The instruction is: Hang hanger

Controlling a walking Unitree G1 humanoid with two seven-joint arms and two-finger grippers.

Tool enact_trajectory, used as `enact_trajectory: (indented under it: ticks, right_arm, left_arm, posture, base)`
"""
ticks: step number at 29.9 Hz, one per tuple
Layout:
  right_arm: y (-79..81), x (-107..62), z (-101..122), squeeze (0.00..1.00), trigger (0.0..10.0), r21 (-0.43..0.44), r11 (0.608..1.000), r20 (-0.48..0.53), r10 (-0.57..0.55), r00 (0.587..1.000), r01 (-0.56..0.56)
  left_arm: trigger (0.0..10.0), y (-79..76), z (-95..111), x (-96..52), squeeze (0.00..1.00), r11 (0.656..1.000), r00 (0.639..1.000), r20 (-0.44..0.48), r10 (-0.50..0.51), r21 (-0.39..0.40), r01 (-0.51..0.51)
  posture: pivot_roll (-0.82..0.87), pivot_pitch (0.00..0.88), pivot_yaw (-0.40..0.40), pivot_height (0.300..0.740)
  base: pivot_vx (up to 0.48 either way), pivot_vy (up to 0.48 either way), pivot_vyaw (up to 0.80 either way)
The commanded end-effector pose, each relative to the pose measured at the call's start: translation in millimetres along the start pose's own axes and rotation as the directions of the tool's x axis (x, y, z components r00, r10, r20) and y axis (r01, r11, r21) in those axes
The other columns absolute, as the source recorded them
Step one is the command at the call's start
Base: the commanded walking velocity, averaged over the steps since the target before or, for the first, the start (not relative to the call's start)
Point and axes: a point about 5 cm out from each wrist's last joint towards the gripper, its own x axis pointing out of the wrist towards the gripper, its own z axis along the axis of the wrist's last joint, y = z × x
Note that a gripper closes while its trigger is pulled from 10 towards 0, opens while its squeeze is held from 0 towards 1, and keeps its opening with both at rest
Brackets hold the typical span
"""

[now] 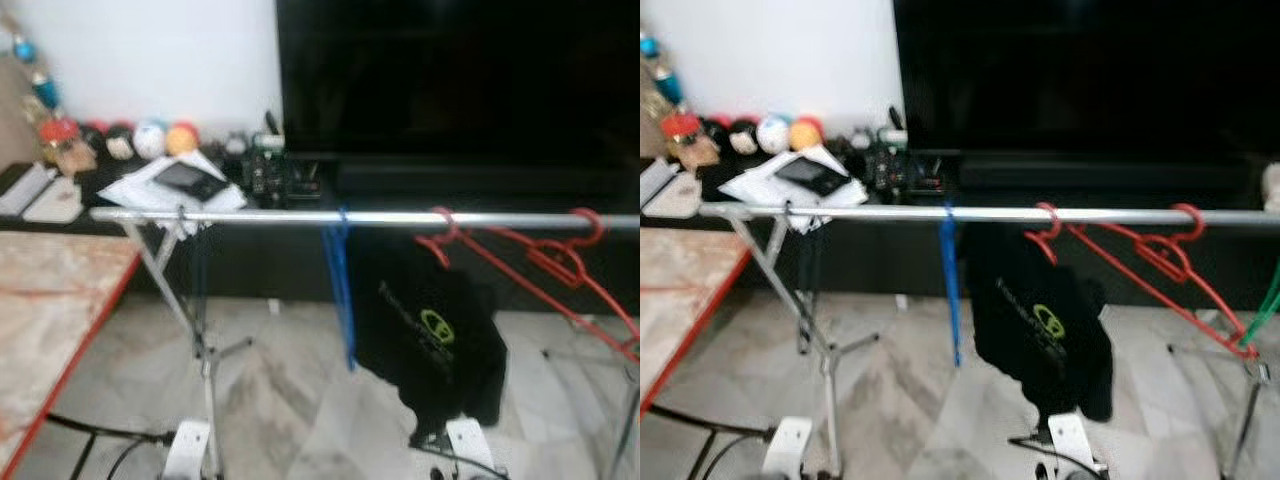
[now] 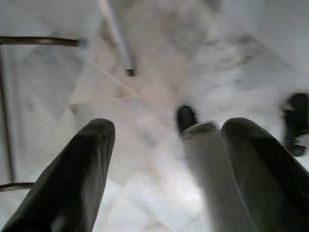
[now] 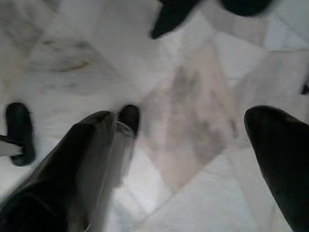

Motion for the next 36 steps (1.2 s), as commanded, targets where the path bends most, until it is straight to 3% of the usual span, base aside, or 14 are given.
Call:
enact_trajectory:
  ticks: [1,9,19,36]
  right_arm:
    - [1.5,0.2,4,0.00,10.0,0.003,1.000,0.008,0.006,1.000,-0.006]
    - [-1.1,0.2,10,0.00,10.0,0.009,1.000,0.022,0.007,1.000,-0.007]
    - [-0.7,0.2,16,0.00,10.0,-0.014,0.999,0.041,0.037,0.998,-0.036]
    - [-10.9,-0.5,16,0.00,10.0,-0.023,0.999,0.043,0.023,0.999,-0.022]
  left_arm:
    - [10.0,4.9,-2,-0.6,0.00,1.000,1.000,-0.005,0.015,0.003,-0.014]
    - [10.0,5.4,4,-0.2,0.00,0.999,0.999,0.011,0.033,0.024,-0.034]
    - [10.0,6.5,6,-0.1,0.00,0.996,0.997,0.019,0.069,-0.057,-0.068]
    - [10.0,-3.6,9,0.9,0.00,0.998,0.999,0.025,0.042,-0.051,-0.041]
  posture:
    - [-0.06,0.000,0.012,0.740]
    - [-0.06,0.000,0.001,0.740]
    - [-0.04,0.000,-0.027,0.740]
    - [-0.04,0.000,-0.033,0.740]
  base:
    - [0.000,0.000,0.00]
    - [0.000,0.000,0.00]
    - [0.000,0.000,0.00]
    - [0.000,0.000,0.00]
